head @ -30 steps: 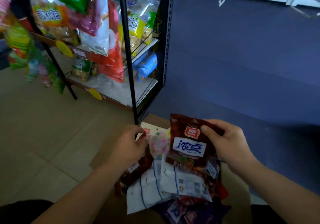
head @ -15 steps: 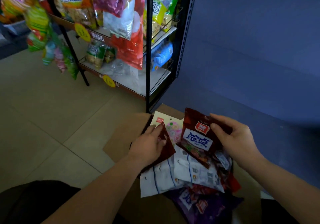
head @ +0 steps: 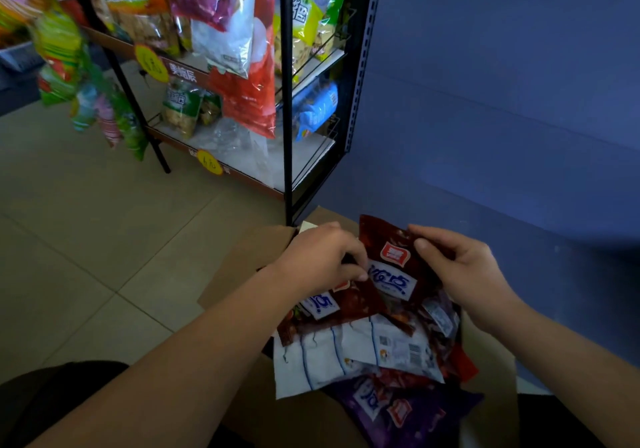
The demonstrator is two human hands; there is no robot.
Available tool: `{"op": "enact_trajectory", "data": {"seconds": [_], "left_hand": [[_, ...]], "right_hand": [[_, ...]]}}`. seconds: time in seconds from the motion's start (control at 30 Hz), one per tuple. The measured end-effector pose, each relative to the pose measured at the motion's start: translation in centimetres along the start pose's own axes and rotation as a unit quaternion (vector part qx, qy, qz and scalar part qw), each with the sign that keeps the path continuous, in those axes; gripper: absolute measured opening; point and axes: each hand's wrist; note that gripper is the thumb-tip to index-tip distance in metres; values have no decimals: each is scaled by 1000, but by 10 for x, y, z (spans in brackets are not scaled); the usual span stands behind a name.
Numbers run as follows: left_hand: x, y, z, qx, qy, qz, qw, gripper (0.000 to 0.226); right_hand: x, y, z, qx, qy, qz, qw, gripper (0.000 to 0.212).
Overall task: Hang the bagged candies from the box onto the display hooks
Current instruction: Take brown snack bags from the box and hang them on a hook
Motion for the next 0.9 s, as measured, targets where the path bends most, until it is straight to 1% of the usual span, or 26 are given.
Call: {"op": "enact_trajectory", "data": {"seconds": [0.13, 0.2, 0.23, 0.33, 0.37, 0.43, 0.5, 0.57, 0.63, 0.73, 0.8, 0.87, 0.9], "left_hand": [[-30, -5, 17, -39, -8, -66, 997, 9], [-43, -12, 25, -45, 10, -83, 995, 6], [-47, -15, 28, -43, 12, -87, 995, 9], [-50, -21, 30, -17, -18, -86, 996, 17], [-48, -22, 29, -28, -18, -83, 996, 16], [-45, -24, 23, -101, 5, -68, 993, 10], [-49, -26, 19, -175, 26, -60, 982, 13], [-56, -26, 18, -222, 25, -66, 973, 15], [-56, -25, 16, -254, 27, -66, 965, 18], [-50, -24, 11, -282, 60, -33, 957, 22], [-52, -25, 11, -278, 61, -20, 958, 26], [-55, -25, 14, -259, 74, 6, 963, 34], [-54, -26, 16, -249, 98, 27, 963, 41]], "right_hand": [[2, 1, 0, 30, -8, -9, 999, 22], [3, 3, 2, 25, -18, -16, 999, 22], [4, 3, 3, 21, -28, -20, 999, 22], [12, 4, 7, 15, -109, -36, 993, 22], [16, 5, 8, 19, -146, -40, 988, 22], [24, 8, 11, 31, -180, -39, 982, 24], [30, 13, 12, 37, -186, -28, 981, 25], [35, 16, 15, 37, -200, -17, 979, 25], [38, 16, 17, 47, -175, -13, 983, 24], [38, 13, 14, 50, -62, -13, 997, 26], [37, 10, 13, 29, -19, -5, 999, 23], [37, 7, 15, -5, -11, 2, 1000, 20], [37, 6, 17, -20, -18, 3, 1000, 19]]}}
Point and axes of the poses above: each hand's wrist, its own y-axis away from the middle knuckle, its own z-axis out of the back of the hand, x = y × z, and after that the axes turned 13 degrees about x, right-handed
